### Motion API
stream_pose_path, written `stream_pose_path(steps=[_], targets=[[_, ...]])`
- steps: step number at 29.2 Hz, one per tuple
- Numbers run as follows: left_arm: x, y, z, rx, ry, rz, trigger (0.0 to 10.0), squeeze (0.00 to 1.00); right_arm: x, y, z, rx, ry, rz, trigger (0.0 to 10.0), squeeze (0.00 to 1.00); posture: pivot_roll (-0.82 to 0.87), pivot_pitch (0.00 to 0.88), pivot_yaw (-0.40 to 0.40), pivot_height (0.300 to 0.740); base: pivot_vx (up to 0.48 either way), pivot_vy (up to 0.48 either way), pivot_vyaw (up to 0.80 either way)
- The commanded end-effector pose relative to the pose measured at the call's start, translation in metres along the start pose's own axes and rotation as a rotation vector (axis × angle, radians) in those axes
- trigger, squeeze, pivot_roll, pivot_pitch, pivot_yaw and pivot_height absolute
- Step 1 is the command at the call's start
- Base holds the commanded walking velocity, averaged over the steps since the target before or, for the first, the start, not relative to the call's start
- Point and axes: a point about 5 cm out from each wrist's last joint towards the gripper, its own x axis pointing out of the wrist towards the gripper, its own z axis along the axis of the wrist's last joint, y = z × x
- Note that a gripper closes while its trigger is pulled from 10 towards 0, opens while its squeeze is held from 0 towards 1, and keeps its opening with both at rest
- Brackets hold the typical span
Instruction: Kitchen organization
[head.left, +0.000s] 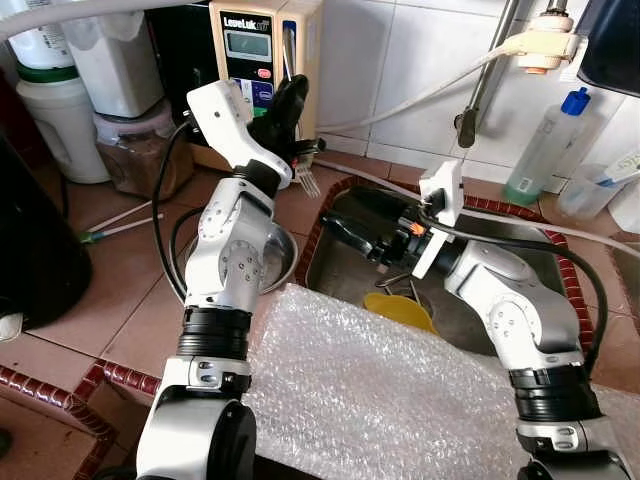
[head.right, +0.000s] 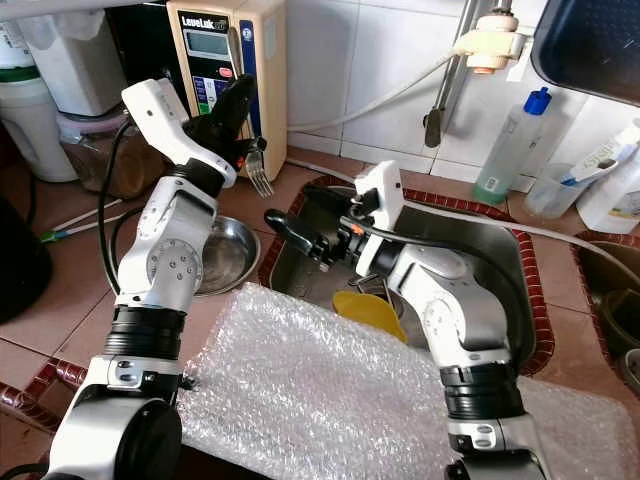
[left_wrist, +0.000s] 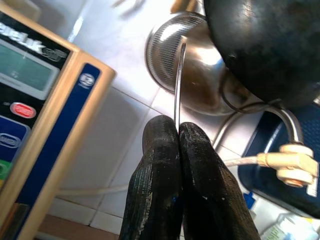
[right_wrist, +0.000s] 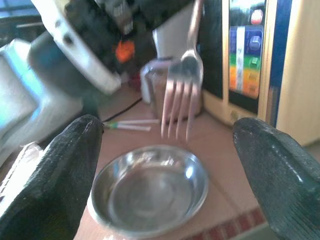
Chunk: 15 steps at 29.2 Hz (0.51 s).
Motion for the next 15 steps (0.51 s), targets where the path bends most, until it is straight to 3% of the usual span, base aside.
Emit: stream_pose_path(steps=[1,15], targets=[[0.000,-0.005,0.001,0.014,-0.004,-0.030,0.0,0.00,0.003,-0.002,0.002,-0.027,-0.001,-0.016,10.0,0.00,0.08,0.000,-0.005,0.740,0.000,0.000,0.00],[-0.005,-0.021,-0.012,0.024,0.043,-0.091,0.0,0.00,0.013,0.000,-0.001,-0.056,-0.008,-0.023,10.0,0.00,0.08,0.000,-0.001,0.740,0.000,0.000,0.00]])
